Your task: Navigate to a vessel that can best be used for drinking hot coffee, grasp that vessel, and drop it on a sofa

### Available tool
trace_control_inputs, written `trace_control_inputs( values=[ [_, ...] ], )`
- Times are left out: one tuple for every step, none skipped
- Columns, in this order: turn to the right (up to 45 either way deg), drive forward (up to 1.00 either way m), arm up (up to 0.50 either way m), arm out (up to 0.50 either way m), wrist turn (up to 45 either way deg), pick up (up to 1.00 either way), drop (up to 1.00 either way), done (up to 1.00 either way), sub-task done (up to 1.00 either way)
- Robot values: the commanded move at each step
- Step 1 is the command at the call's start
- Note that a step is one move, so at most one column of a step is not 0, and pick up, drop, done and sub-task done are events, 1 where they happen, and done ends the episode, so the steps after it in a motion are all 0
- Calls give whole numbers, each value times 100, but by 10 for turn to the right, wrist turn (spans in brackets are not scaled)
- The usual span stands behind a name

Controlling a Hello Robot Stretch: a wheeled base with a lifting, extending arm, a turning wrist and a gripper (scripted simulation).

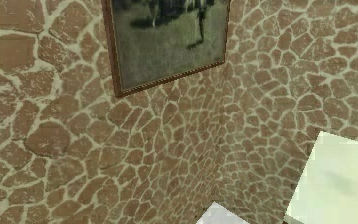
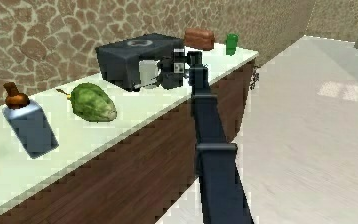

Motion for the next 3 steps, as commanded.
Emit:
trace_control_inputs(
  values=[
    [0,0,6,0,0,0,0,0,0],
    [0,0,0,0,-450,0,0,0,0],
    [0,0,0,0,-450,0,0,0,0]
  ],
)
